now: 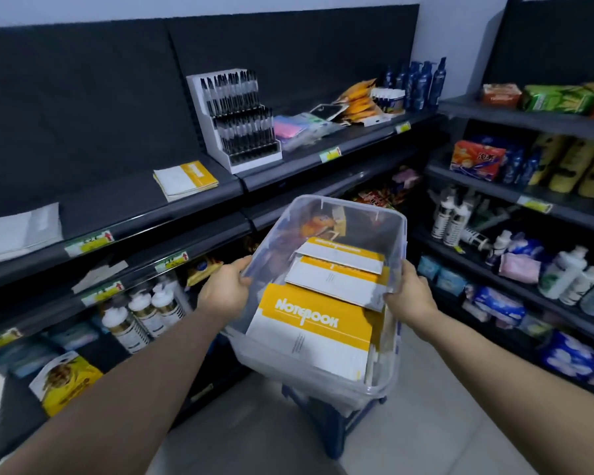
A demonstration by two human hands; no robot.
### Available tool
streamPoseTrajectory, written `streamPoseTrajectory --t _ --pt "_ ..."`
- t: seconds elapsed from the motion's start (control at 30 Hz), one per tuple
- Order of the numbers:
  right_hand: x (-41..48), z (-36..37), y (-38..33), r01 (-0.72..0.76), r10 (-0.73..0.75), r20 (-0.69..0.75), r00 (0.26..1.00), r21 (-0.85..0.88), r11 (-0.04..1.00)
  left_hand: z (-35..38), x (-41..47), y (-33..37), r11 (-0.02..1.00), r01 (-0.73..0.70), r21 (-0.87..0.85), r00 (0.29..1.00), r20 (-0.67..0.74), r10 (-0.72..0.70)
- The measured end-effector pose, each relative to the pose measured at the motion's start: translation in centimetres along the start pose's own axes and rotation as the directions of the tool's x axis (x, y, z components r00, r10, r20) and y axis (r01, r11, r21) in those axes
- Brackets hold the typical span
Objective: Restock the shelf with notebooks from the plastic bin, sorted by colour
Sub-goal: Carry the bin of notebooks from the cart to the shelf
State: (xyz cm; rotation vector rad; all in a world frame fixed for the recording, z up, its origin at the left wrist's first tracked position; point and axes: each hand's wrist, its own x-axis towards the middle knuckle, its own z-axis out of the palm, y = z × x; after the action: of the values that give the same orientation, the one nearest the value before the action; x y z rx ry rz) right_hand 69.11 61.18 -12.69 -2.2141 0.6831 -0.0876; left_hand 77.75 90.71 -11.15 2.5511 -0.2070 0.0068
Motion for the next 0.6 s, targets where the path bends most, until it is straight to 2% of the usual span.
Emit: streamPoseTrajectory --t 0.1,0.3,0.6 --pt "2.2 0.5 0.0 -0.044 0.044 0.000 0.999 -0.005 0.999 1.0 3.0 0.4 0.999 -0.034 0.010 0.999 0.018 0.034" --pt "5.3 1.9 0.0 -0.162 0.162 -0.002 0.987 0.038 0.986 3.2 8.1 -0.7 0.992 -0.092 -0.081 0.991 0.095 0.099" --pt "6.5 6.8 -2.2 -0.368 0.386 -0.094 0.918 0.168 0.915 6.1 17.3 -4.9 0.970 -0.232 -0.069 0.940 0.239 0.242"
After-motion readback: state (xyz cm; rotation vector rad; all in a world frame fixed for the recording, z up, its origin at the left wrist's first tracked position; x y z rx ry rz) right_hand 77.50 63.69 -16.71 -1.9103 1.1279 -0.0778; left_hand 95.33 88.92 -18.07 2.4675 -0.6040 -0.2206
